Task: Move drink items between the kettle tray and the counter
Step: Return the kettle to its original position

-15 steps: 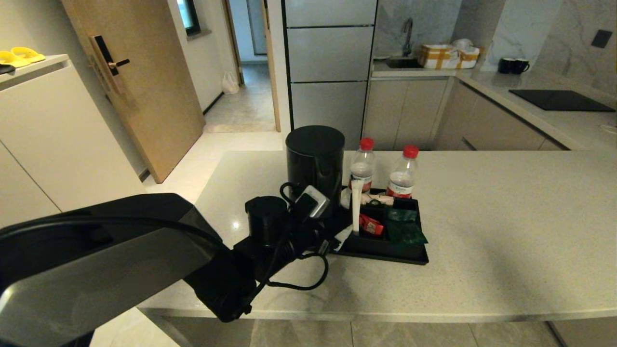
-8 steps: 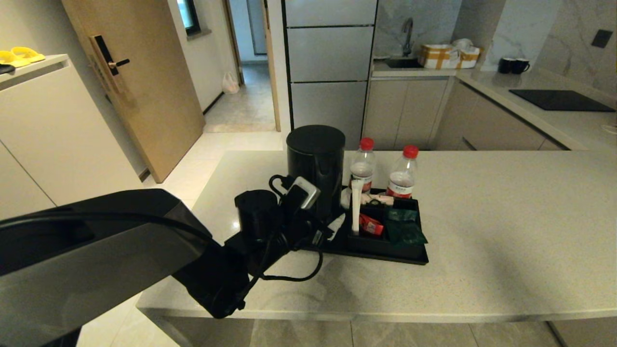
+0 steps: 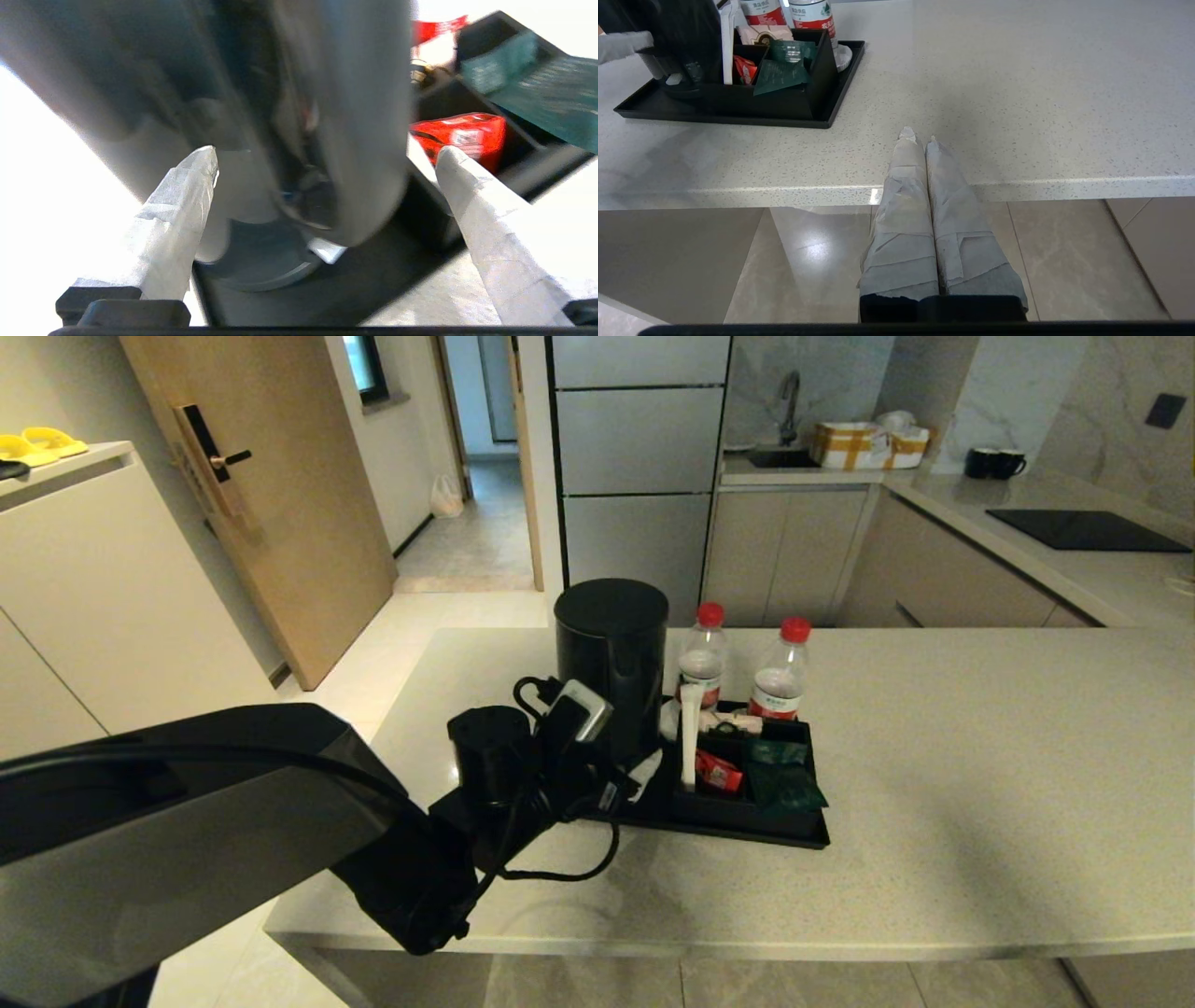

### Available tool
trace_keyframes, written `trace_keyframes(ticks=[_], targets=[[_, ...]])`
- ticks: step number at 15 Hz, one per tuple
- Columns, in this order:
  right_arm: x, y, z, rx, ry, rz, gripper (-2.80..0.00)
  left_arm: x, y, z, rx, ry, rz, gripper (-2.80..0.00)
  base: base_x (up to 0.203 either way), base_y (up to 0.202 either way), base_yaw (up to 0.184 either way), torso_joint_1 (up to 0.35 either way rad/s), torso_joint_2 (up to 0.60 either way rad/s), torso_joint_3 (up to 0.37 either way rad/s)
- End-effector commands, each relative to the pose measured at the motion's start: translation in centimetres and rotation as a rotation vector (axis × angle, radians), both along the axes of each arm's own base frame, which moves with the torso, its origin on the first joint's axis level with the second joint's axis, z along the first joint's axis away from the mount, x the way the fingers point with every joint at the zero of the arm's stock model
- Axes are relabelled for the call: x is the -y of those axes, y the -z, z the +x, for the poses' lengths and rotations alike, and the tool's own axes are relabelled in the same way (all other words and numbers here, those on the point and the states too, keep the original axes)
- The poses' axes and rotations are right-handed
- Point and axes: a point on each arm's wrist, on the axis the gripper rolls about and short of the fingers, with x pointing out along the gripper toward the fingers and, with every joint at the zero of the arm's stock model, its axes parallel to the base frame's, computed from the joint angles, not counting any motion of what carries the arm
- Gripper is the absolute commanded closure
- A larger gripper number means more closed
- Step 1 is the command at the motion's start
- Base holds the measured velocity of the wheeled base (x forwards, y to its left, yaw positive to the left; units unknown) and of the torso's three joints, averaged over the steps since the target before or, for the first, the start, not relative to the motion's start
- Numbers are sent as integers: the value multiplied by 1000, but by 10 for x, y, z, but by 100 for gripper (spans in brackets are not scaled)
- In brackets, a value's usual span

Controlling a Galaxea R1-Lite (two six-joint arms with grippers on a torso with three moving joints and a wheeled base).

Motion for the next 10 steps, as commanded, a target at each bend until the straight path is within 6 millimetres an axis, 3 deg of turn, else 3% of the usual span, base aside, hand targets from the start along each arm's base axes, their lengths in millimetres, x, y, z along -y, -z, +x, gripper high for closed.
trace_keyframes(ticks=[1, 3, 10], targets=[[0, 0, 0, 2, 0, 0, 0, -1, -1, 0, 8, -2, -3, -280, 0, 0, 0, 0, 0, 0], [0, 0, 0, 3, 0, 0, 0, -15, -4, 8, 14, -39, -9, -280, 0, 0, 0, 0, 0, 0], [0, 0, 0, 2, 0, 0, 0, -31, -15, 17, 31, -79, -41, -280, 0, 0, 0, 0, 0, 0]])
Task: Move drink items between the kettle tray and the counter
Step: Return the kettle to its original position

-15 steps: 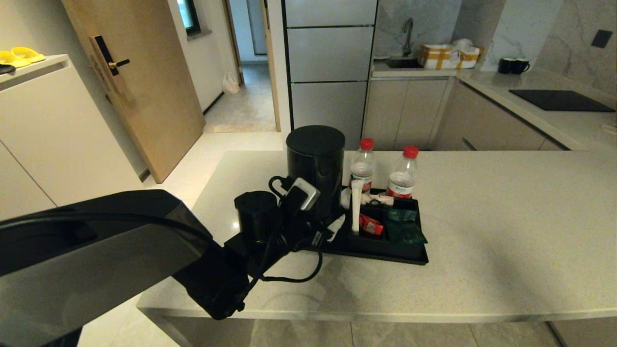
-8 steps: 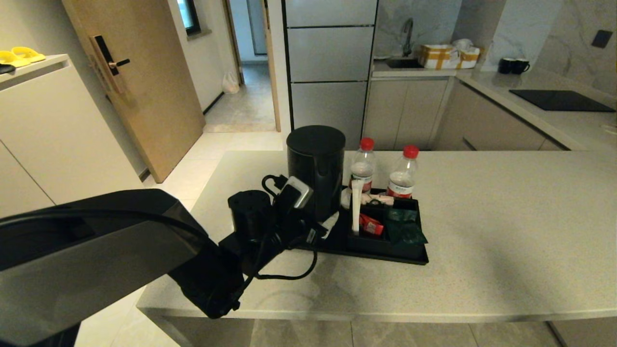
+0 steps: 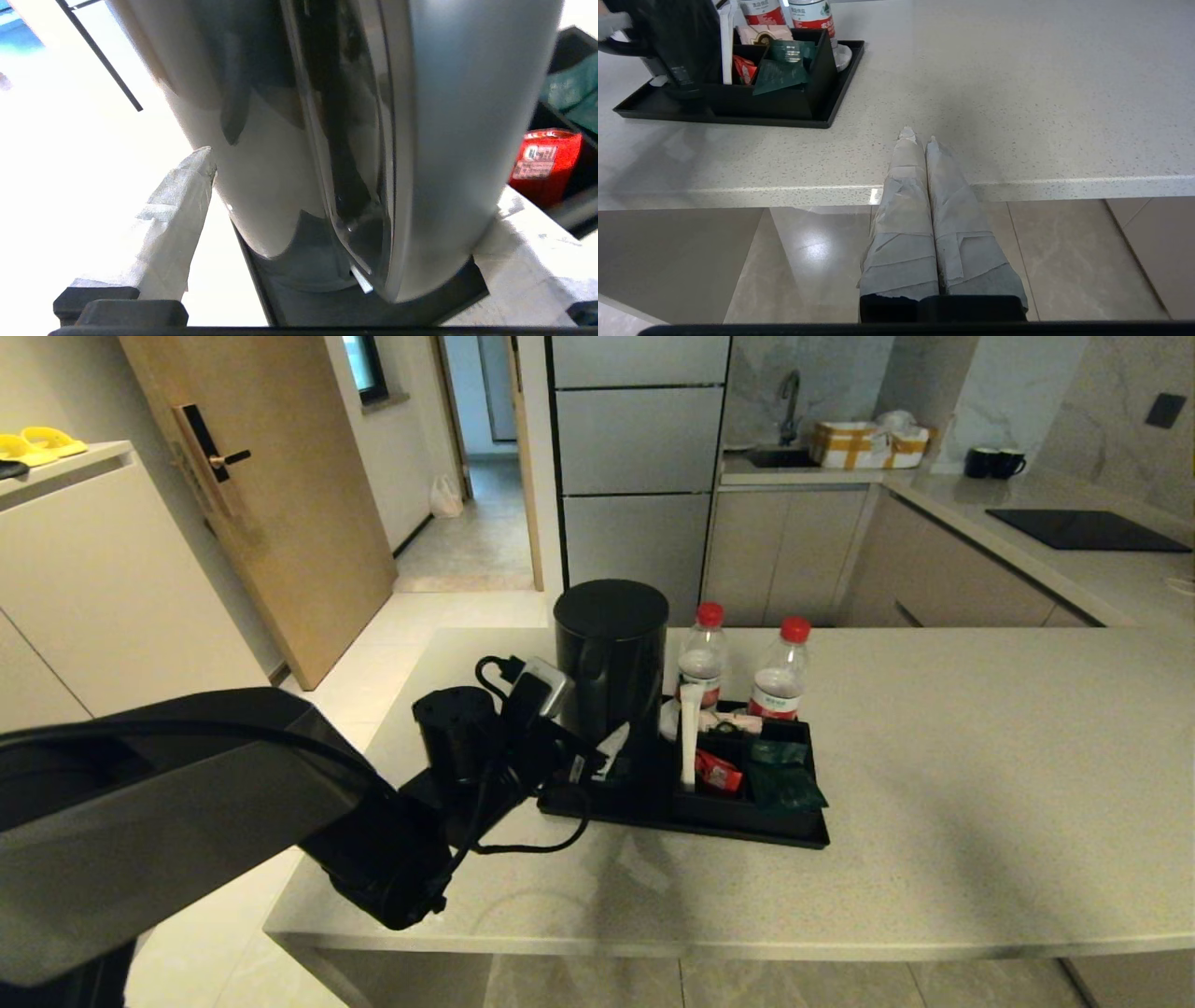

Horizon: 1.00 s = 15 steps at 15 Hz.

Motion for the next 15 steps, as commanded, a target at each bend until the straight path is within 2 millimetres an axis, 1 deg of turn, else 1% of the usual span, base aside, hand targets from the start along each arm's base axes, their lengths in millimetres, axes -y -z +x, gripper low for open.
trace_keyframes(ticks=[1, 2, 4, 11, 15], targets=[[0, 0, 0, 2, 0, 0, 0, -4, -5, 1, 15, -9, -8, -280, 0, 0, 0, 0, 0, 0], [0, 0, 0, 2, 0, 0, 0, -4, -2, 0, 7, -9, -3, -280, 0, 0, 0, 0, 0, 0], [0, 0, 0, 2, 0, 0, 0, -7, -4, 1, 11, -15, -6, -280, 0, 0, 0, 0, 0, 0], [0, 0, 0, 2, 1, 0, 0, -30, -1, 13, 2, -81, -2, -280, 0, 0, 0, 0, 0, 0], [0, 0, 0, 2, 0, 0, 0, -38, -2, 19, 6, -104, -4, -280, 0, 0, 0, 0, 0, 0]])
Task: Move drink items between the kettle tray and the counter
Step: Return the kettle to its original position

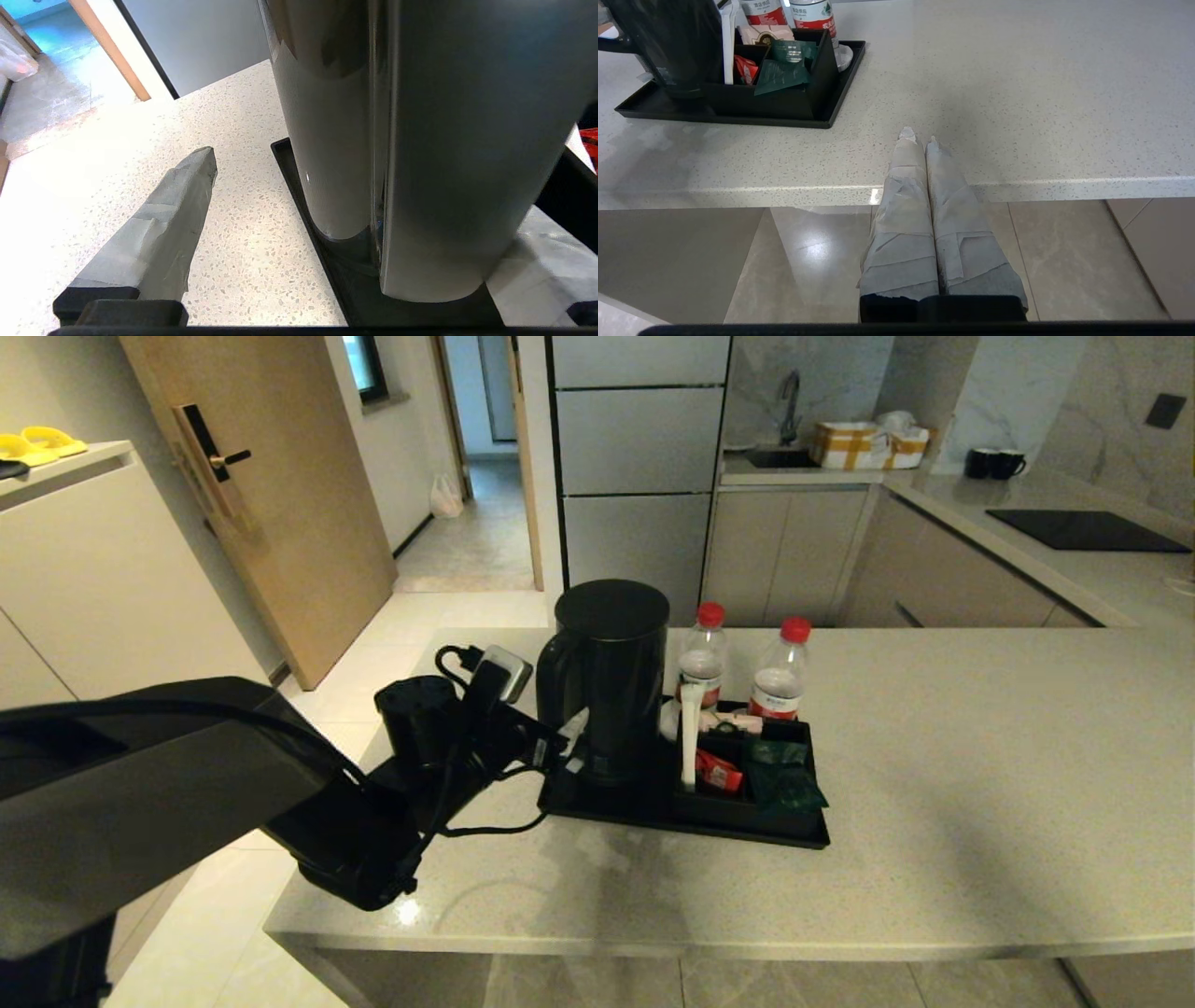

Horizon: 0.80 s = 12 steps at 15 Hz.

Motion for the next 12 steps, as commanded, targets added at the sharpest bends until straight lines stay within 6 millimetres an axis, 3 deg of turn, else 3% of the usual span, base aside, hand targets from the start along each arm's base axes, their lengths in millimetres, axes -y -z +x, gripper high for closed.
trace_keyframes(ticks=[1, 7, 12], targets=[[0, 0, 0, 3, 1, 0, 0, -7, 1, 4, 6, -19, -1, -280, 0, 0, 0, 0, 0, 0], [0, 0, 0, 1, 0, 0, 0, -3, 3, 15, 15, -19, -5, -280, 0, 0, 0, 0, 0, 0], [0, 0, 0, 1, 0, 0, 0, 7, 2, 8, 16, 9, -4, -280, 0, 0, 0, 0, 0, 0]])
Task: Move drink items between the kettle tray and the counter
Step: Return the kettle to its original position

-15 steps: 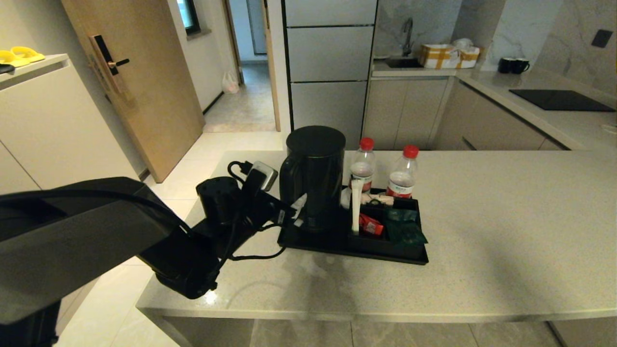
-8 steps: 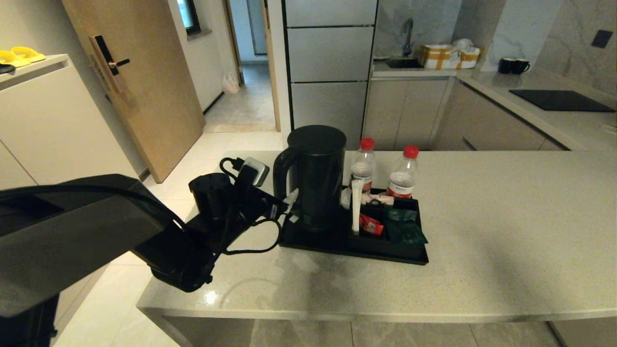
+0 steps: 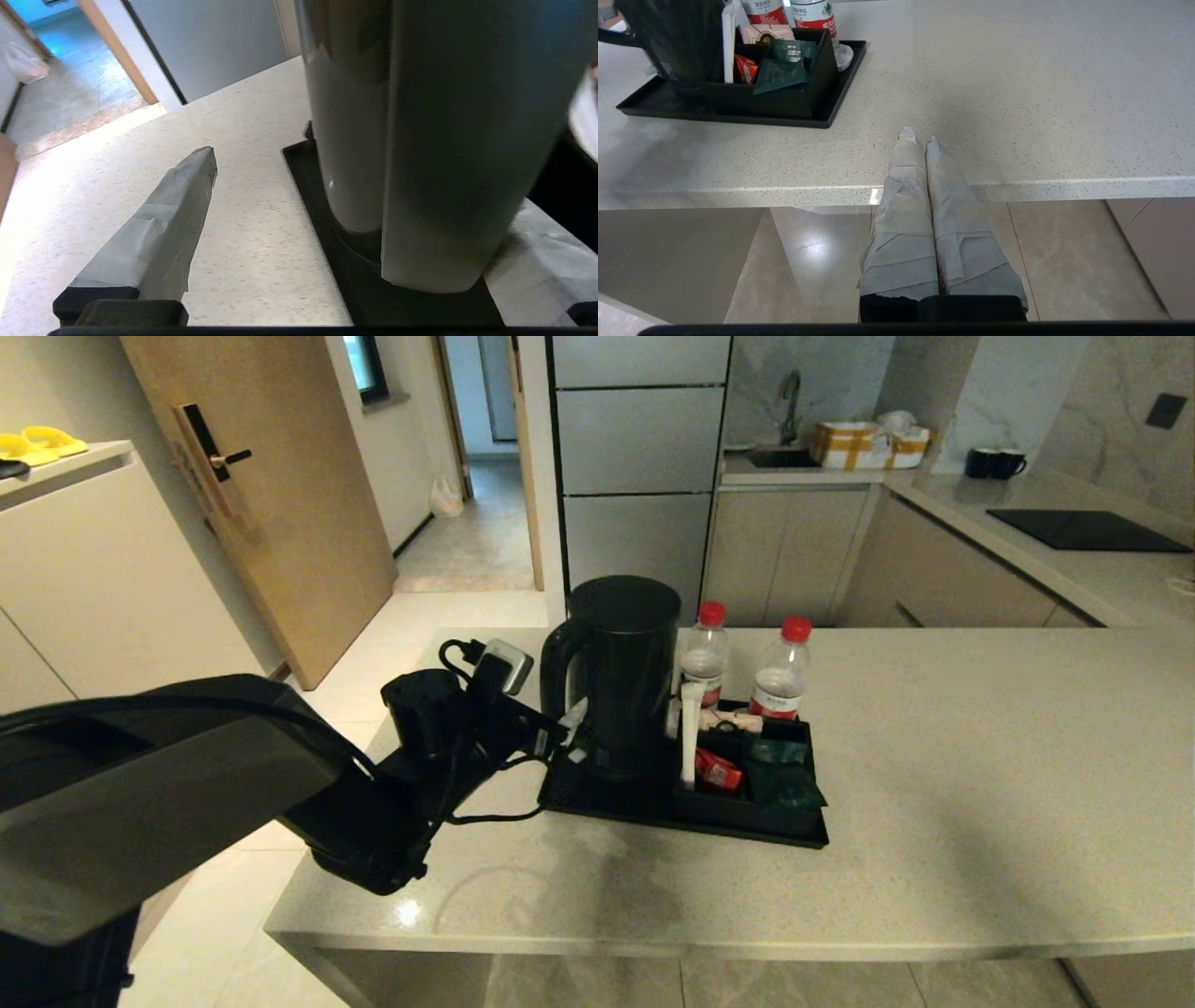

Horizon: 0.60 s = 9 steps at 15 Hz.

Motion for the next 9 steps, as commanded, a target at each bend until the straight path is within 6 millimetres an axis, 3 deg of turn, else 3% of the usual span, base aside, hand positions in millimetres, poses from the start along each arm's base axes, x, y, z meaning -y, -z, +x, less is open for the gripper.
trace_keyframes(ticks=[1, 6, 9], targets=[[0, 0, 0, 2, 0, 0, 0, 1, 2, -9, -10, 12, 6, -280, 0, 0, 0, 0, 0, 0], [0, 0, 0, 2, -1, 0, 0, 3, 9, -23, -44, 62, 22, -280, 0, 0, 0, 0, 0, 0], [0, 0, 0, 2, -1, 0, 0, 7, 7, -15, -19, 87, 15, -280, 0, 0, 0, 0, 0, 0]])
